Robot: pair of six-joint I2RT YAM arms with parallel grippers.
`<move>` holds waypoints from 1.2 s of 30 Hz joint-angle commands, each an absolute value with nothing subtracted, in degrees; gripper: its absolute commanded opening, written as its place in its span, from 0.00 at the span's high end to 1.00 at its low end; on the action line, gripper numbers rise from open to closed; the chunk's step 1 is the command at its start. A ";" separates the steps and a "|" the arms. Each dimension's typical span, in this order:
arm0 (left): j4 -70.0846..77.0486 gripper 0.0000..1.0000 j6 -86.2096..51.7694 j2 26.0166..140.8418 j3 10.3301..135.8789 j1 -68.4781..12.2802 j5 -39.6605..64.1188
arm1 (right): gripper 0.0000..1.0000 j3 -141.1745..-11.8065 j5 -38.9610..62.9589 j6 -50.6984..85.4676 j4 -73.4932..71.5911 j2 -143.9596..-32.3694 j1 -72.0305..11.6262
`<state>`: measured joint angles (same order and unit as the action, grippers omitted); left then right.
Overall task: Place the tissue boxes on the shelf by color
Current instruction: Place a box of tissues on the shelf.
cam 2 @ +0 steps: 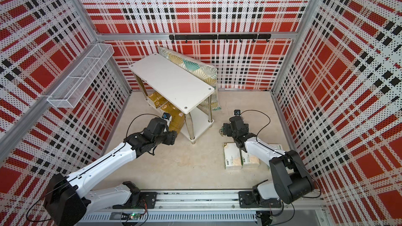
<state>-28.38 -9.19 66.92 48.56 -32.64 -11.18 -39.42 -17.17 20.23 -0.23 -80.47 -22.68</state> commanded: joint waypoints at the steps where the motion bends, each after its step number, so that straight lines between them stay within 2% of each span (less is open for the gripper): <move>1: -19.36 0.22 -1.62 64.83 47.81 -31.34 -5.18 | 0.00 -40.84 -17.14 20.21 -0.68 -81.54 -22.26; 13: -9.85 0.22 3.71 71.14 47.10 -27.41 4.24 | 0.00 -43.70 -16.30 20.14 0.45 -81.99 -22.24; 25: -6.25 0.23 7.05 81.95 52.79 -25.99 7.38 | 0.00 -43.42 -16.57 20.74 0.38 -81.66 -22.25; 36: -6.09 0.22 9.05 86.27 54.96 -24.79 10.78 | 0.00 -43.93 -17.35 20.81 0.95 -81.47 -22.26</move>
